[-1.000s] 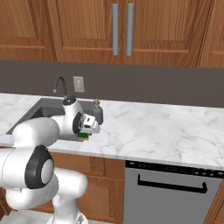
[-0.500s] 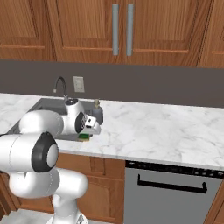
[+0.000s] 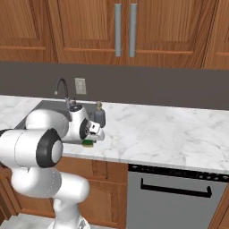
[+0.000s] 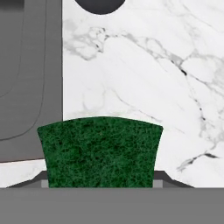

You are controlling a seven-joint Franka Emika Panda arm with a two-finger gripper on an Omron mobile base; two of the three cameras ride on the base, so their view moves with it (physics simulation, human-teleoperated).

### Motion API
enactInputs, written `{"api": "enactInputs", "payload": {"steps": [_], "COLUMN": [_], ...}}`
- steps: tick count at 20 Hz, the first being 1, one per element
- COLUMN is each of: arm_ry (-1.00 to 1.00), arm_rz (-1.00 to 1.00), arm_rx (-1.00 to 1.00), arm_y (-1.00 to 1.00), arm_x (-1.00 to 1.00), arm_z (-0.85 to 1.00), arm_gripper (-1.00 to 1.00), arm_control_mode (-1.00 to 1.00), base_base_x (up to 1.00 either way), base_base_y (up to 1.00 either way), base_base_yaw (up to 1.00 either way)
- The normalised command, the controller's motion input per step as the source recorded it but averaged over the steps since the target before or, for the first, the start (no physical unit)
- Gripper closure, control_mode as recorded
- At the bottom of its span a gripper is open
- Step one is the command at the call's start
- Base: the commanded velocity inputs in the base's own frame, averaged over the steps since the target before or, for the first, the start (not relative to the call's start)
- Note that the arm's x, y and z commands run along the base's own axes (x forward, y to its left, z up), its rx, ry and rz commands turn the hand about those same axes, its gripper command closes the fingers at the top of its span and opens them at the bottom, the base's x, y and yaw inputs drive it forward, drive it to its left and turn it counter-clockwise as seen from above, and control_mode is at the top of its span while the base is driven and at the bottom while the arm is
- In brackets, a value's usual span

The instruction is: Restock the sink supplies by placing the sponge and soap dispenser on the counter and next to the sink. Make sure the soap dispenser is upright.

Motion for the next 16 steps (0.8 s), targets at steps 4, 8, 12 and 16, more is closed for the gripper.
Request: {"api": "enactInputs", "payload": {"steps": [4,8,12,16], "arm_ry": [0.0,0.0,0.0,0.0], "arm_rz": [0.0,0.0,0.0,0.0], "arm_rx": [0.0,0.0,0.0,0.0], "arm_y": [-0.1,-0.06,-0.01,0.0], "arm_x": [0.1,0.11,0.12,0.15], "arm_z": [-0.17,-0.16,-0.09,-0.1], "arm_gripper": [1.0,1.0,1.0,1.0], "arm_control_mode": [-1.0,-1.0,-1.0,-1.0], "base_base_x": [0.0,0.0,0.0,0.0], "base_base_y": [0.0,0.0,0.0,0.0], "base_base_yaw": [0.0,0.0,0.0,0.0]}}
